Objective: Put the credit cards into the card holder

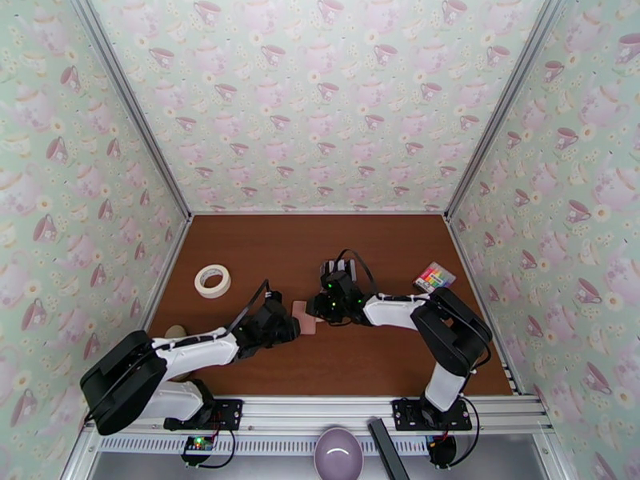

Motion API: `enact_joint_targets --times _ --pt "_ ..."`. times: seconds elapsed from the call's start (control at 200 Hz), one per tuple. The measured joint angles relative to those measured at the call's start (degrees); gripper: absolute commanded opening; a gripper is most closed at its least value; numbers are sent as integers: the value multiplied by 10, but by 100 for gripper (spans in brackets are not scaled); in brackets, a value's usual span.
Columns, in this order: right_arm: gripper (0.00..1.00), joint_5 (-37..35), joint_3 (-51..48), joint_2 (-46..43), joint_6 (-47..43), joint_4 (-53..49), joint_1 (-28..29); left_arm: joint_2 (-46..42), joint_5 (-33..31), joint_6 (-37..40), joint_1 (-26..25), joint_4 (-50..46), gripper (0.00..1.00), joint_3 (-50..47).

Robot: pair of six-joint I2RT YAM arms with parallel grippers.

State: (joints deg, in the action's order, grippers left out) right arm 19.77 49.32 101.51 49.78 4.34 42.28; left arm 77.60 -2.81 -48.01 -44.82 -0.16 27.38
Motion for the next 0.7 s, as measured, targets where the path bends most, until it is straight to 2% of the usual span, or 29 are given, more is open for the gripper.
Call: enact_joint_targets --times 0.701 --pt "41 16 0 5 0 1 0 -10 0 0 7 0 48 -16"
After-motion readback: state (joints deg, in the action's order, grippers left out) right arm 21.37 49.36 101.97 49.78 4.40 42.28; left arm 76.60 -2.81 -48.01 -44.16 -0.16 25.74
